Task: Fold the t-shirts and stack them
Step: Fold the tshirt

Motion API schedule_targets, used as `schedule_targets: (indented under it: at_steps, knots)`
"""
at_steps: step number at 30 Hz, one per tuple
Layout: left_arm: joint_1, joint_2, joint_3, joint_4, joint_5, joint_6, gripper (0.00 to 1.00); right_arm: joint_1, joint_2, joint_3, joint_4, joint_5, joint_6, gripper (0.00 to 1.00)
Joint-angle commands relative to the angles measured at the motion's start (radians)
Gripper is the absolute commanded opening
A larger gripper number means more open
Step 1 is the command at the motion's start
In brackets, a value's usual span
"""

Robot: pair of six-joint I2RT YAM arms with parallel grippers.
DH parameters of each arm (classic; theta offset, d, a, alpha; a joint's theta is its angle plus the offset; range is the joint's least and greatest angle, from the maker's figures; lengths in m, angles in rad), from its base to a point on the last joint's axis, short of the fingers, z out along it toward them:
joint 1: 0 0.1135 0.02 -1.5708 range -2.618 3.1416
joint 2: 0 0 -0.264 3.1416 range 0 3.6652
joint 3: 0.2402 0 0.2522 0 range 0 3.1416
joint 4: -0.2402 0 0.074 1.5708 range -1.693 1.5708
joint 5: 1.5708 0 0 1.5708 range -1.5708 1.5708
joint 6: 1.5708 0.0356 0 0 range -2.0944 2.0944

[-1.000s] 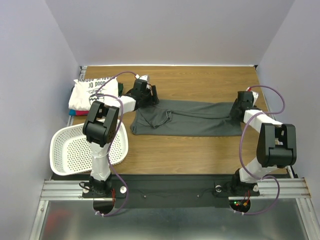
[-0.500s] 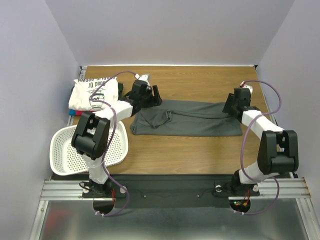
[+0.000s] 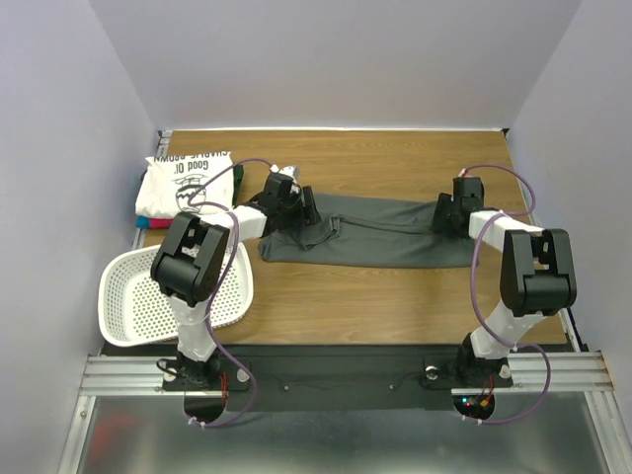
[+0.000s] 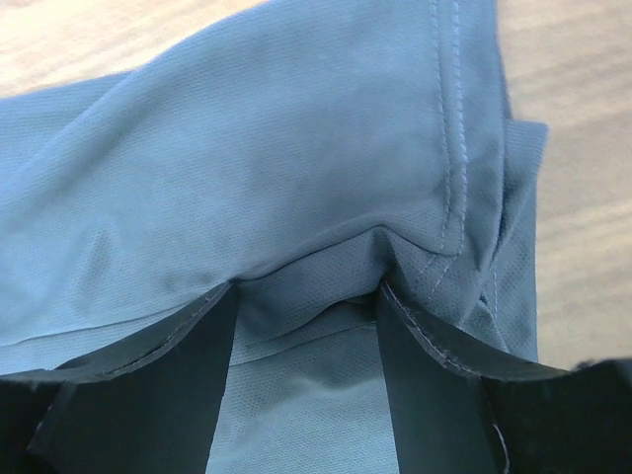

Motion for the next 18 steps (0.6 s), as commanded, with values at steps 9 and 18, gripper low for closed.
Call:
schedule_targets:
  at_steps: [9, 18]
  knots:
    - [0.031, 0.175, 0.241, -0.167, -0.1, 0.121, 0.79, 0.042, 0.069, 0.021, -0.136, -0.105, 0.036, 0.63]
    - [0.071, 0.33, 0.471, -0.256, -0.128, 0.147, 0.79, 0.148, -0.06, -0.051, -0.248, -0.041, 0.11, 0.63]
